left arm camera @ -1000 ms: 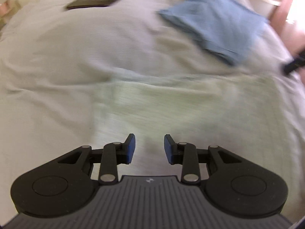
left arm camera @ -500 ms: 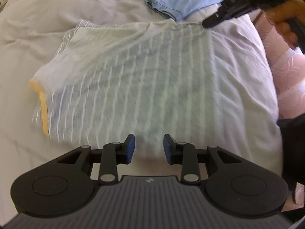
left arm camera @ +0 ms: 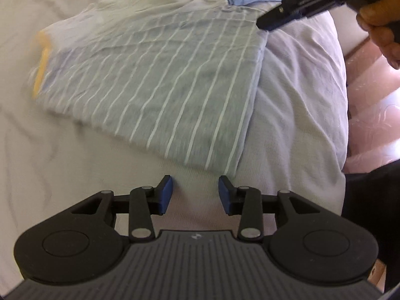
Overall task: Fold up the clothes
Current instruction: 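Move both open grippers to the edge of the folded striped shirt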
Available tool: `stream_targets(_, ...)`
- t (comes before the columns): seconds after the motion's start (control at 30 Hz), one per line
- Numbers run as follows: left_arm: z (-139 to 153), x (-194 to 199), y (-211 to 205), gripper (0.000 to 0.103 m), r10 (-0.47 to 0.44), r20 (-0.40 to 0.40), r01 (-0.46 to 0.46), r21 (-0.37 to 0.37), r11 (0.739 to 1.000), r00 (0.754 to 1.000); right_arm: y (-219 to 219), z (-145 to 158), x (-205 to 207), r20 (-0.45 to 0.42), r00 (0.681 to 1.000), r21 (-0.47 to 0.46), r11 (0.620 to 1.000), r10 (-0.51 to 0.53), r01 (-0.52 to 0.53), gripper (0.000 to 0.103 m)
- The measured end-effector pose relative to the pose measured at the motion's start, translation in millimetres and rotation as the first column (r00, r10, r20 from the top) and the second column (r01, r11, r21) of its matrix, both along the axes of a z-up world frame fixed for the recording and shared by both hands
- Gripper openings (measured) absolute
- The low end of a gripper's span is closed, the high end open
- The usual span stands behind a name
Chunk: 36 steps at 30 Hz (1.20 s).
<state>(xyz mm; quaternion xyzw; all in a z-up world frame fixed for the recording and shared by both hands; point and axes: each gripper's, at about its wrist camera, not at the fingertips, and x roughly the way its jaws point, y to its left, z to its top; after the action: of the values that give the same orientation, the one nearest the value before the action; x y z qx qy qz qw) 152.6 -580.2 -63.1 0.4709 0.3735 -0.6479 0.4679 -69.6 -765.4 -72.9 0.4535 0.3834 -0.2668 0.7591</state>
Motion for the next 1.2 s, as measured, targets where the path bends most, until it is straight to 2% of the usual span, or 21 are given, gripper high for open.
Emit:
stream_targets(0.1,11,7,17,0.035,0.007,0.013,-0.006,-0.022,1.0,1.0,6,1,3,-0.049,0.999,-0.029,1.0,-0.003,0.002,0.025)
stream_targets(0.23,21,14,24,0.036,0.034,-0.011,-0.035,-0.093,0.995,0.999,23,0,18,-0.049,0.997,-0.037,0.998,0.057,-0.059,0.025)
stream_targets(0.3,20,15,19,0.036,0.04,-0.053,-0.045,-0.112,0.993,0.998,30,-6,29,-0.085,0.994,-0.01,0.998,0.069,-0.07,0.037)
stream_targets(0.43,24,10,20,0.036,-0.042,-0.094,0.027,-0.154,0.988,0.995,46,-5,33,-0.177,0.984,0.017,1.0,-0.01,0.013,0.037)
stream_targets(0.6,36,27,39,0.036,-0.121,-0.097,0.103,-0.173,0.98,0.988,74,24,43,-0.274,0.961,-0.093,0.996,-0.032,0.006,0.046)
stream_targets(0.87,47,67,55,0.036,-0.134,-0.079,0.115,-0.207,0.972,0.988,105,47,76,-0.385,0.92,-0.196,0.981,-0.073,-0.004,0.055)
stream_targets(1.07,50,80,62,0.041,-0.129,-0.064,0.111,-0.231,0.967,0.99,123,52,95,-0.377,0.924,-0.196,0.981,-0.062,-0.014,0.062)
stream_targets(1.17,47,85,63,0.043,-0.157,-0.013,0.149,-0.249,0.957,0.988,133,52,104,-0.38,0.925,-0.199,0.979,-0.03,-0.05,0.062)
stream_targets(1.2,44,88,63,0.043,-0.179,0.031,0.181,-0.254,0.95,0.983,140,51,110,-0.398,0.918,-0.229,0.967,0.01,-0.11,0.062)
